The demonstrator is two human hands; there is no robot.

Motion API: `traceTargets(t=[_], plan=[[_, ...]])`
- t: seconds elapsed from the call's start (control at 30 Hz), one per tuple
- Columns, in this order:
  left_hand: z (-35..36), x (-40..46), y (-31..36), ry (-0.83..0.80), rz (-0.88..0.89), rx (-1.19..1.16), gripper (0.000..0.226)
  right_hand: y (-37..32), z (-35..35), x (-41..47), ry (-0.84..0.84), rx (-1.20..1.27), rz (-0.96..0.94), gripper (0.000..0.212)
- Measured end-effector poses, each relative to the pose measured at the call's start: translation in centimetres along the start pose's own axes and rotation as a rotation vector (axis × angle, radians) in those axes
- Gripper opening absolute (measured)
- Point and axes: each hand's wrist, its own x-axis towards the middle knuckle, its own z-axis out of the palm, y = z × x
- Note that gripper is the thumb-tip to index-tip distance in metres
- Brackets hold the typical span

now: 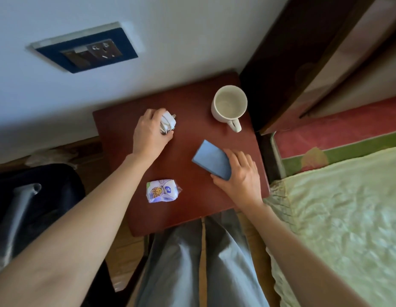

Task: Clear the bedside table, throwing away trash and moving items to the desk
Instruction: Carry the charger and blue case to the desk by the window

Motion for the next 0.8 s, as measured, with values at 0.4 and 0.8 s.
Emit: traceTargets(t=[0.4, 0.8], plan=[[-5.9, -9.8, 3.8, 0.184, -0.236, -0.208, 0.054, -1.6, -7.5, 0.0, -0.003, 0.054, -0.235, 0.066], [-15.7, -30.6, 8.7, 0.490, -0.602, -0.299, 0.055, -9.0, -16.7, -4.0, -0.169, 0.080, -0.578, 0.066]])
